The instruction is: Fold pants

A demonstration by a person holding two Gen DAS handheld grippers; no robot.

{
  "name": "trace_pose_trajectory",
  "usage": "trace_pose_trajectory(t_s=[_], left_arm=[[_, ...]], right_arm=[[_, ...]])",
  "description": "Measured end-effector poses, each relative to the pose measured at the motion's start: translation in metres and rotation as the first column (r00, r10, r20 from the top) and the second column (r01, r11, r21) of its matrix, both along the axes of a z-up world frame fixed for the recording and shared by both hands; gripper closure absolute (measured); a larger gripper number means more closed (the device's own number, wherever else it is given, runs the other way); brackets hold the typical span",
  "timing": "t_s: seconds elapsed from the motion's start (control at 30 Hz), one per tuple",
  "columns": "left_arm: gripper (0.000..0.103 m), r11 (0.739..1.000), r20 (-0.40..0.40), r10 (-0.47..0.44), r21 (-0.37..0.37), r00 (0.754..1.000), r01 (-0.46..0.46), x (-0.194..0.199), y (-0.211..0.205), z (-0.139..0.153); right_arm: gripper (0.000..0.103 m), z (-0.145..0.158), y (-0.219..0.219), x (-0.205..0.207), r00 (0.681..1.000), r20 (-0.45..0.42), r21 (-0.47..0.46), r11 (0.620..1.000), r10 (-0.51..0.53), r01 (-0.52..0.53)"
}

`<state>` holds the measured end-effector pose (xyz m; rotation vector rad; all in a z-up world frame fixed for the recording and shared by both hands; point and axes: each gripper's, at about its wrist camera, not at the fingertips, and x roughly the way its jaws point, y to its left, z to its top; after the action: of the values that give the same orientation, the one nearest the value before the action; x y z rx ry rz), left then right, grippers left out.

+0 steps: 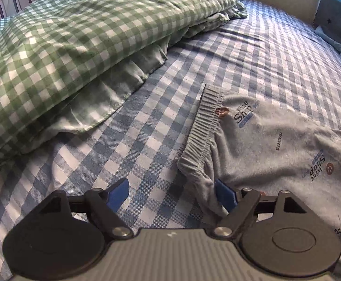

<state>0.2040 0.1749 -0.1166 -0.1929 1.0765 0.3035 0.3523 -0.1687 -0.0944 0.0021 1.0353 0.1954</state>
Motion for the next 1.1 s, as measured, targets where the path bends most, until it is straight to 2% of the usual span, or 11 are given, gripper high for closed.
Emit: trace_pose_trajectory(t_s=[0.07,0.17,0.23,0.37,0.43,0.5,0.6,0.73,0.9,1.0,1.1], left_arm=[[0.007,1.000,0.029,-0.019,-0.001,0.999,0.019,-0.004,-0.008,0.007],[0.002,0.998,0.036,-0.069,0.003,0.997,0.068,-0.007,-0.031,0.011],[0.002,0.992,-0.001,-0.123,0.013,0.992,0.123,-0.007,-0.049,0.007],[0.002,0.971,-0.177,-0.191,0.108,0.966,0.212,-0.009,-0.083,-0.018],[0.002,0.974,-0.162,-0.171,0.121,0.972,0.192,-0.019,-0.087,-0.016],[0.002,0.975,-0.203,-0.168,0.109,0.965,0.192,-0.025,-0.091,-0.015],[0.002,0.971,-0.232,-0.162,0.137,0.959,0.197,-0.035,-0.101,-0.010],[0.002,0.965,-0.215,-0.181,0.149,0.960,0.215,-0.046,-0.131,0.008],[0.001,0.950,-0.186,-0.256,0.134,0.949,0.282,-0.049,-0.210,0.025],[0.001,0.924,-0.184,-0.339,0.121,0.923,0.363,-0.046,-0.276,0.030],[0.001,0.876,-0.175,-0.446,0.115,0.878,0.468,-0.039,-0.348,0.033]], right_arm=[[0.026,0.007,0.001,-0.041,0.998,0.055,-0.027,0.999,0.037,-0.036],[0.022,-0.002,-0.004,-0.094,0.997,0.041,-0.065,0.996,0.064,-0.061],[0.018,-0.015,-0.013,-0.125,0.999,-0.001,-0.100,0.994,0.042,-0.042],[0.012,-0.039,-0.048,-0.172,0.994,-0.085,-0.192,0.980,-0.067,0.049],[0.002,-0.042,-0.071,-0.190,0.989,-0.104,-0.201,0.976,-0.106,0.083],[0.002,-0.040,-0.095,-0.205,0.983,-0.122,-0.175,0.978,-0.134,0.111],[0.003,-0.034,-0.121,-0.229,0.979,-0.140,-0.206,0.972,-0.146,0.115],[0.002,-0.015,-0.166,-0.262,0.973,-0.091,-0.140,0.970,-0.211,0.197],[0.001,-0.005,-0.234,-0.287,0.936,-0.096,-0.055,0.941,-0.339,0.335],[0.001,0.000,-0.289,-0.298,0.911,-0.081,-0.019,0.914,-0.404,0.404],[0.001,0.002,-0.346,-0.308,0.886,-0.061,0.042,0.885,-0.460,0.463]])
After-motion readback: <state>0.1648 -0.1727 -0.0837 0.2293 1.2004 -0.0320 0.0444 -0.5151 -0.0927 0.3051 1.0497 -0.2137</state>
